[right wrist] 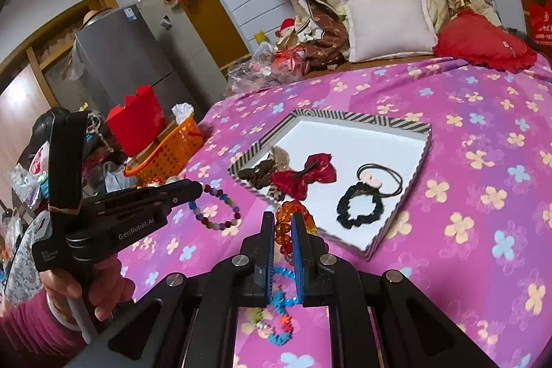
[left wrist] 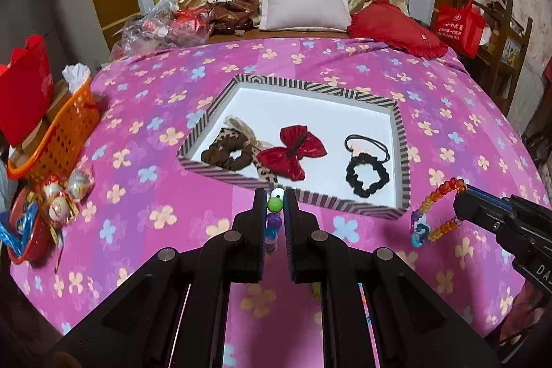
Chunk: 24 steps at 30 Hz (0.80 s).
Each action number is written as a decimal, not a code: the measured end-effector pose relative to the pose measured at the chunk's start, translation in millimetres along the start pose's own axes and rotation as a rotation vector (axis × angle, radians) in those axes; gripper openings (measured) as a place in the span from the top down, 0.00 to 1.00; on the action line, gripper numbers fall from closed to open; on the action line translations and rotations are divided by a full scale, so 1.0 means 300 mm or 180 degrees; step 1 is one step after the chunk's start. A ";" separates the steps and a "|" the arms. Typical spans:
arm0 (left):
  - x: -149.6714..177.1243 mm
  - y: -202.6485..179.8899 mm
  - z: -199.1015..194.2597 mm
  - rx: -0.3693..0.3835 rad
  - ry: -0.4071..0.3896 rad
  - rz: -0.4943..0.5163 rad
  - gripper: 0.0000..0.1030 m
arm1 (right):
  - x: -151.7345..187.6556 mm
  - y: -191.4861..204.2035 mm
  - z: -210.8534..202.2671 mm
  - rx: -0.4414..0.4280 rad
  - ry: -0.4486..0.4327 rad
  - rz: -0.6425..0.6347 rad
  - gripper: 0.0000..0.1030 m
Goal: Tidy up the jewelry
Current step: 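Carry both bead bracelets over the tray with the left and right grippers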
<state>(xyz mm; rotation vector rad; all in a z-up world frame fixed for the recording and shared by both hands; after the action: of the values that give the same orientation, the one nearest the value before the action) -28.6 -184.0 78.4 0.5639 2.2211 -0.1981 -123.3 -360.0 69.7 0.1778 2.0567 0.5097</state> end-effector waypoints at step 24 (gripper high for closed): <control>-0.152 -0.169 0.223 -0.0002 0.0122 0.0107 0.92 | -0.133 -0.204 0.162 0.0271 0.0041 0.0121 0.91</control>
<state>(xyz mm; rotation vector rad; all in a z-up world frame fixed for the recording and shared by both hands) 19.7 -265.5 66.9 0.6089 2.2468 -0.1705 -56.3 -414.5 53.9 0.2653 2.0923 0.4478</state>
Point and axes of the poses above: each gripper's, at about its wrist camera, not at the fingertips, and z roughly the way its jaws point, y to its left, x to its underside, the point moved 3 cm from there along z, roughly the way its jaws point, and after that the axes turned 7 degrees about -y, right-handed, at the moved point
